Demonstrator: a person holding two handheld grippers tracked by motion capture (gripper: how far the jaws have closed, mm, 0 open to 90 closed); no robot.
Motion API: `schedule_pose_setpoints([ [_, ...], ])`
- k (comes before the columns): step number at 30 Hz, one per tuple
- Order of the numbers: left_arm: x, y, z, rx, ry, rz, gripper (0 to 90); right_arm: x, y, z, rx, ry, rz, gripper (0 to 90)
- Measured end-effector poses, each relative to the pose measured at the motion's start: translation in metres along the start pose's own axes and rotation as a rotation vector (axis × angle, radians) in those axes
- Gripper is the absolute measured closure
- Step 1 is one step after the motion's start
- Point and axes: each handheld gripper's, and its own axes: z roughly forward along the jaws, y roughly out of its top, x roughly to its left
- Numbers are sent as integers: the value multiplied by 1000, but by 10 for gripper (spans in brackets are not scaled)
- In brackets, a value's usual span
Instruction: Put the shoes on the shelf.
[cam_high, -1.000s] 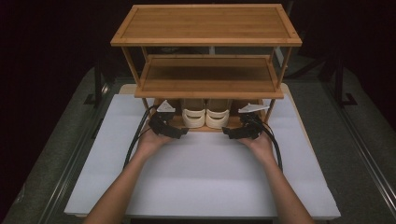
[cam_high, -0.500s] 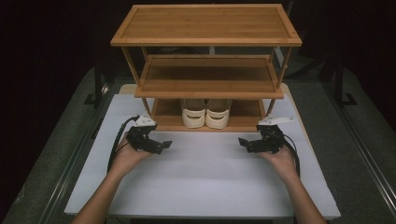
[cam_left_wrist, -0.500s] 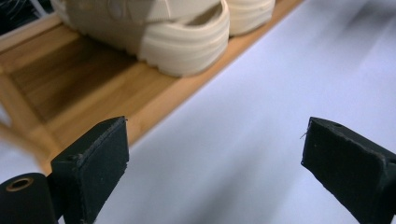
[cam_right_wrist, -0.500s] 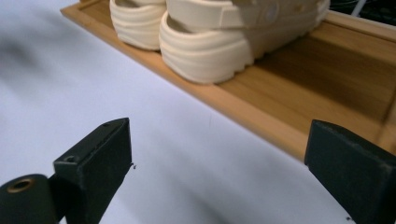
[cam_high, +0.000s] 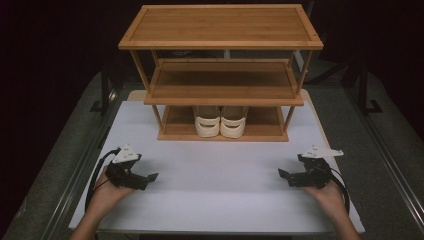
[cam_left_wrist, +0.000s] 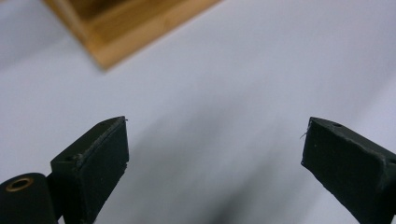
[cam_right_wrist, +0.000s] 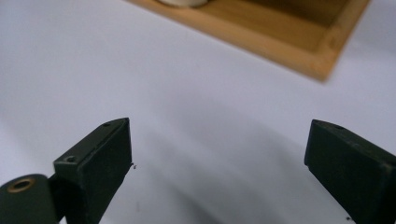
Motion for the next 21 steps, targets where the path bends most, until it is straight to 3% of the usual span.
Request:
schedule_pose_setpoints([
  [3,1,-22,-10,16,22,-29,67,-2,-16,-10,19,-10,13,72],
  [4,1,-22,-10,16,22,-29,67,-2,-16,-10,19,-10,13,72],
  [5,1,-31,-13,25,32,-35,67,-2,-28,-15,41,-34,8,72],
  [9,0,-51,-11,45,42,-44,67,-1,-44,-17,81,-61,5,73],
  [11,1,-58,-9,14,27,-82,62,1,-46,-15,93,-80,-12,71],
  [21,1,-58,-8,19,28,-75,51,0,-46,-15,95,-72,-3,71],
])
